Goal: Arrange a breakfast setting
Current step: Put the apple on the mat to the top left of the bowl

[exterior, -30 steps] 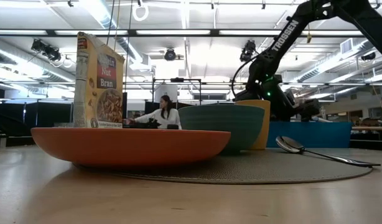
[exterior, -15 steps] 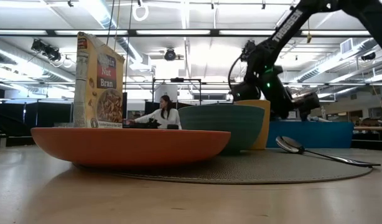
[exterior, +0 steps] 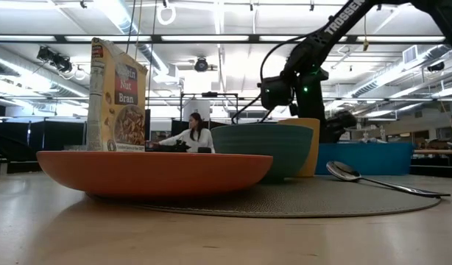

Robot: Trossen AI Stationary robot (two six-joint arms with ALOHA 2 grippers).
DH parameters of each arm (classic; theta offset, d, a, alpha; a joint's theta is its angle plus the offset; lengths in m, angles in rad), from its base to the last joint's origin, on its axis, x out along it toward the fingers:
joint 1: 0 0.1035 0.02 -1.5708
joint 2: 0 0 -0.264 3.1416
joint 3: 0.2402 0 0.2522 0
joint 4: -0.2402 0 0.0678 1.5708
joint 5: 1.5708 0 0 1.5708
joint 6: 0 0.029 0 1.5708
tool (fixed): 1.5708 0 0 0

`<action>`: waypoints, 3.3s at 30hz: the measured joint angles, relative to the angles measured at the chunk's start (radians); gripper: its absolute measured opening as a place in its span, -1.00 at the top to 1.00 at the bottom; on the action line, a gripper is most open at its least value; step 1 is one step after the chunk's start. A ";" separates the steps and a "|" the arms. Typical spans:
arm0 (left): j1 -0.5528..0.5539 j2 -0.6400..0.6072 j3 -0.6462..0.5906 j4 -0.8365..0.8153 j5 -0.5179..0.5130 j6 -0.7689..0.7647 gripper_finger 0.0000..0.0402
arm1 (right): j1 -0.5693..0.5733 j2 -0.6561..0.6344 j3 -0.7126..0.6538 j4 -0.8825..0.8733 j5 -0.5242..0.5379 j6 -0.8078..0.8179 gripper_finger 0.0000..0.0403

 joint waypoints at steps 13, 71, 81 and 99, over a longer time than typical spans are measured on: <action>0.000 0.000 0.000 0.027 -0.021 -0.026 -0.30 | -0.100 -0.043 0.029 0.025 -0.195 -0.175 -0.93; 0.000 -0.239 0.035 -0.343 -0.113 -0.097 -0.30 | 0.409 -0.020 0.031 1.200 0.058 -1.021 -0.64; 0.000 -0.268 -0.219 -0.215 -0.123 -0.119 -0.29 | 0.549 0.147 0.044 1.564 -0.163 -1.141 -0.64; 0.000 -0.097 -0.691 0.821 -0.053 -0.127 0.07 | 0.690 0.164 0.044 1.661 -0.187 -1.347 -0.64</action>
